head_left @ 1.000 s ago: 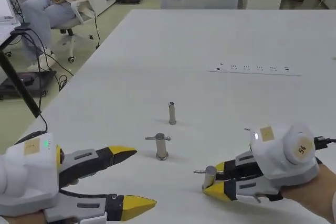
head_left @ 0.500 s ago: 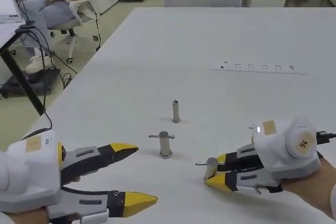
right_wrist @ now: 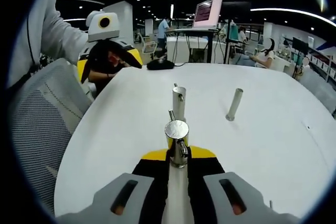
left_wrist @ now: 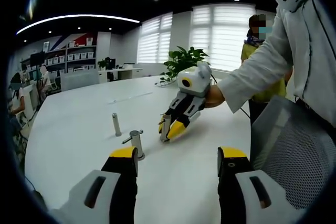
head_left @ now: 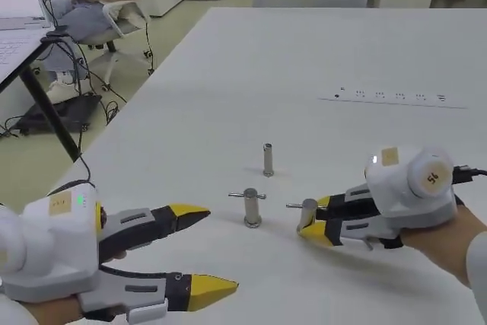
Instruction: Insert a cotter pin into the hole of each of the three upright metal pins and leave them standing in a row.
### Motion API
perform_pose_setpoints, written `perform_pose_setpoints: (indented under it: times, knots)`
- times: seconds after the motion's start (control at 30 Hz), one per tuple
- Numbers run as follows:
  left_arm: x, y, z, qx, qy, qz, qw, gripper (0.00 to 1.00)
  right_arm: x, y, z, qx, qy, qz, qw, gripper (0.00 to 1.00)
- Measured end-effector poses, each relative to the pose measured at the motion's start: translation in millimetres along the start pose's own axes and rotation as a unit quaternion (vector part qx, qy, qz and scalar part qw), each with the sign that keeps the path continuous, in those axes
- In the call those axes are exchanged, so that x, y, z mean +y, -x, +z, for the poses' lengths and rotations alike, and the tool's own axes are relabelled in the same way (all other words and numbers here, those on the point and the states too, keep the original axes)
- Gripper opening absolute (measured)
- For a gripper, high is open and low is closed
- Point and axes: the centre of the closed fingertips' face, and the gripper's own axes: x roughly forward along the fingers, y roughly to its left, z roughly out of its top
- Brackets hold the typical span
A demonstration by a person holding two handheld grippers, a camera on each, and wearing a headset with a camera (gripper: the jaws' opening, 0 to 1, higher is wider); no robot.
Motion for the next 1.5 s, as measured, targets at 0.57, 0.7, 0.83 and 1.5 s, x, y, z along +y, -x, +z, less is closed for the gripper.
perform_pose_setpoints:
  times: [0.57, 0.7, 0.83, 1.5]
  knots:
    - [3.6, 5.3, 0.4, 0.0, 0.0, 0.006, 1.0, 0.6, -7.7, -12.3, -4.0, 0.016, -0.003, 0.004, 0.9999, 0.12]
    - [3.7, 5.0, 0.3, 0.001, -0.001, 0.005, 1.0, 0.6, -9.2, -12.9, -3.1, 0.008, -0.01, 0.0, 0.9999, 0.13]
    - [3.8, 4.9, 0.6, 0.002, -0.002, 0.004, 1.0, 0.6, -9.1, -13.8, -2.2, 0.003, -0.016, 0.001, 0.9999, 0.13]
    - [1.5, 1.8, 4.6, 0.001, -0.004, 0.0, 1.0, 0.6, -7.4, -10.9, -1.8, -0.006, -0.046, 0.003, 0.9989, 0.15]
